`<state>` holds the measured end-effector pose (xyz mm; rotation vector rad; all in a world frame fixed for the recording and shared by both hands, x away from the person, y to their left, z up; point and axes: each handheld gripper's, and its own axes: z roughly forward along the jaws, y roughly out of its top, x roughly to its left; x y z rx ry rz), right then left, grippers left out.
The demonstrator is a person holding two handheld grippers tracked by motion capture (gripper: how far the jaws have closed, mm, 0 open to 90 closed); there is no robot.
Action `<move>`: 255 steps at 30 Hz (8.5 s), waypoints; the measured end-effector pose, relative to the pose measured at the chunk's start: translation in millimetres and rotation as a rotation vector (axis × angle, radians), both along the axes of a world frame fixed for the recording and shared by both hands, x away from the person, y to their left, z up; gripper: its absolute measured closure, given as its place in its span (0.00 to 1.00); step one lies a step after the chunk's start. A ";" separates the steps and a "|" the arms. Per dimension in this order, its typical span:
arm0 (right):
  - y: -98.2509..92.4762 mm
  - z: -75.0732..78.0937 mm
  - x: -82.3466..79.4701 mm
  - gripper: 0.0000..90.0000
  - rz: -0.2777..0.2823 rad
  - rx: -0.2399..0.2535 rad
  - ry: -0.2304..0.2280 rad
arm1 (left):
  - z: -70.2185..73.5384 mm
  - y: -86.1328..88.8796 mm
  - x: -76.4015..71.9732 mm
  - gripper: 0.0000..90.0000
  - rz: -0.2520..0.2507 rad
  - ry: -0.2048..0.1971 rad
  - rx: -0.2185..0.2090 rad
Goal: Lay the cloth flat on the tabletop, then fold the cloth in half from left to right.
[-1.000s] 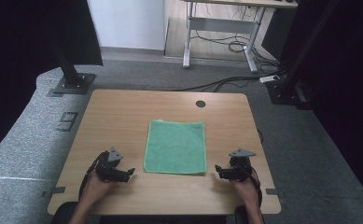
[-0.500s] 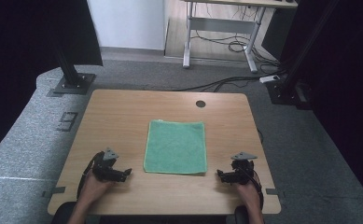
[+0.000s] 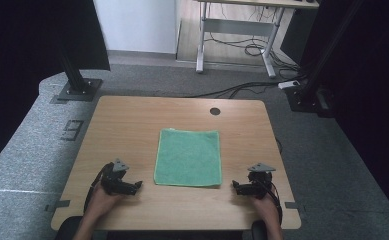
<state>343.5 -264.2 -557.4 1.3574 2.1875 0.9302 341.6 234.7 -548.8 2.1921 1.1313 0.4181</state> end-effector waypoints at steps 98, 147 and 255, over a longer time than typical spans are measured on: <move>55.2 7.6 2.1 0.11 0.025 -0.018 0.036 | 2.1 -52.0 7.8 0.00 -0.003 0.024 0.013; 52.8 1.7 3.5 0.00 0.008 -0.001 0.016 | 0.5 -17.1 117.8 0.00 0.211 -0.004 -0.005; 265.4 26.5 -44.6 0.94 0.732 -0.051 0.091 | 4.5 -16.0 100.5 0.97 0.064 0.012 -0.160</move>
